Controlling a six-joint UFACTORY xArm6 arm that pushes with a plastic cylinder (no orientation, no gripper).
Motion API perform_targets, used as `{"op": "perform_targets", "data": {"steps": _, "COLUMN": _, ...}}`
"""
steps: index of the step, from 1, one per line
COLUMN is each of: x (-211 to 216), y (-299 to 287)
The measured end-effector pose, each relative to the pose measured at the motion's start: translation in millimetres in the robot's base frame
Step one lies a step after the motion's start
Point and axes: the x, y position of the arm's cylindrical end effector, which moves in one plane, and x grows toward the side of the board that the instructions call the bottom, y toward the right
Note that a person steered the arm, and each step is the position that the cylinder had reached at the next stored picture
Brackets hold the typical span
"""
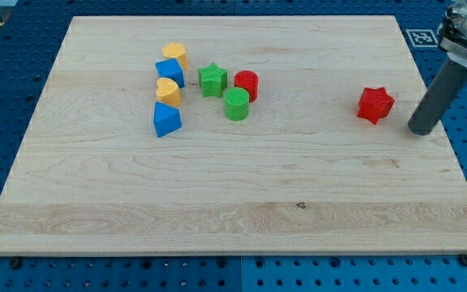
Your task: Push the red star above the red circle
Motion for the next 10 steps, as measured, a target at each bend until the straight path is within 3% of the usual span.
{"op": "perform_targets", "data": {"steps": 10, "x": -92.4, "y": -144.3}}
